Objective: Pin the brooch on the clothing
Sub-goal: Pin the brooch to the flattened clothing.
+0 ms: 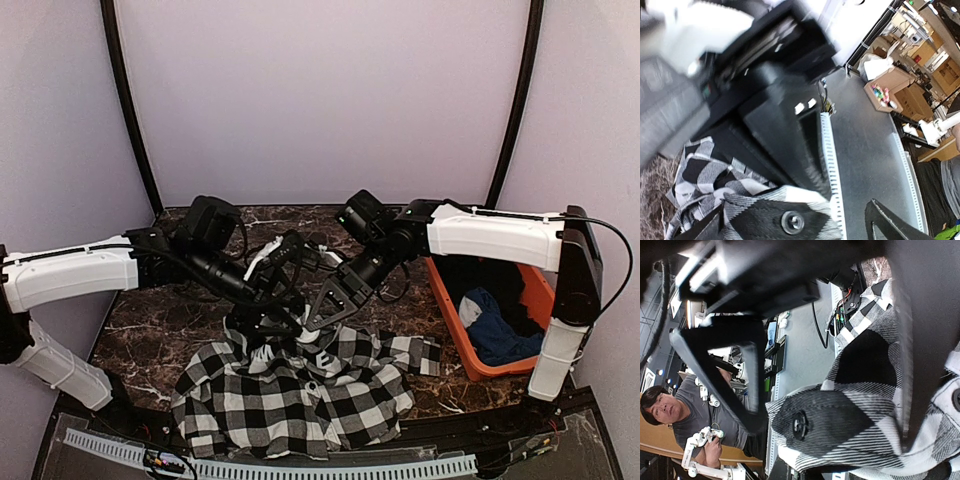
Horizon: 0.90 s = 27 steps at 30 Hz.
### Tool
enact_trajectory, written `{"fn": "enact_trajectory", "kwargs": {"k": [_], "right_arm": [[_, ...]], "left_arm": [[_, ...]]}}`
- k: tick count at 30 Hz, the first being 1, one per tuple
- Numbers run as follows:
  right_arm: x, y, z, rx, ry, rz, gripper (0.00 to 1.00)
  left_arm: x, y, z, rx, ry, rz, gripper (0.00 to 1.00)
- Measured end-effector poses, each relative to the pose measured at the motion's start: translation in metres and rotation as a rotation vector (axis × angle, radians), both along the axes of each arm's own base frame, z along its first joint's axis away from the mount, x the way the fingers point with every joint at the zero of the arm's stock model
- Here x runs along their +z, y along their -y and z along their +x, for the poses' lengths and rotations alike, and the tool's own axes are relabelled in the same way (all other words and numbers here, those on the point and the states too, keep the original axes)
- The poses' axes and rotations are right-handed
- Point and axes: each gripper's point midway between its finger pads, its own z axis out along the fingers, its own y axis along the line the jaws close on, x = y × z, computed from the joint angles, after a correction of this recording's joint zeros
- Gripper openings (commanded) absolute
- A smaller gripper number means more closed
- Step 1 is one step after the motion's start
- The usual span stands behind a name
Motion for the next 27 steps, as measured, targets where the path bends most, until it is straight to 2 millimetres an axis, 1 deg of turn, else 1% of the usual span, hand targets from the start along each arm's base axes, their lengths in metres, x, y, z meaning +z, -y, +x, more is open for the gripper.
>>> {"fn": "enact_trajectory", "kwargs": {"k": [4,7,11,17,27], "right_arm": [[0.0,0.0,0.0,0.0,0.001,0.001,0.0],[0.0,0.0,0.0,0.0,0.001,0.002,0.0],[0.0,0.0,0.0,0.0,0.001,0.002,0.0],[0.0,0.0,0.002,-0.004,0.001,0.001,0.0],[0.0,0.0,0.002,-0.004,0.001,0.002,0.0]], "left_arm": [[0.016,-0.004,0.001,0.005,0.005,-0.051,0.9],[0.019,-0.004,0.002,0.011,0.002,-0.066,0.84],[0.017,-0.003,0.004,0.016,-0.013,-0.059,0.79],[0.005,0.0,0.006,0.013,-0.042,-0.032,0.75],[0.004,0.0,0.006,0.012,-0.043,-0.031,0.69]]}}
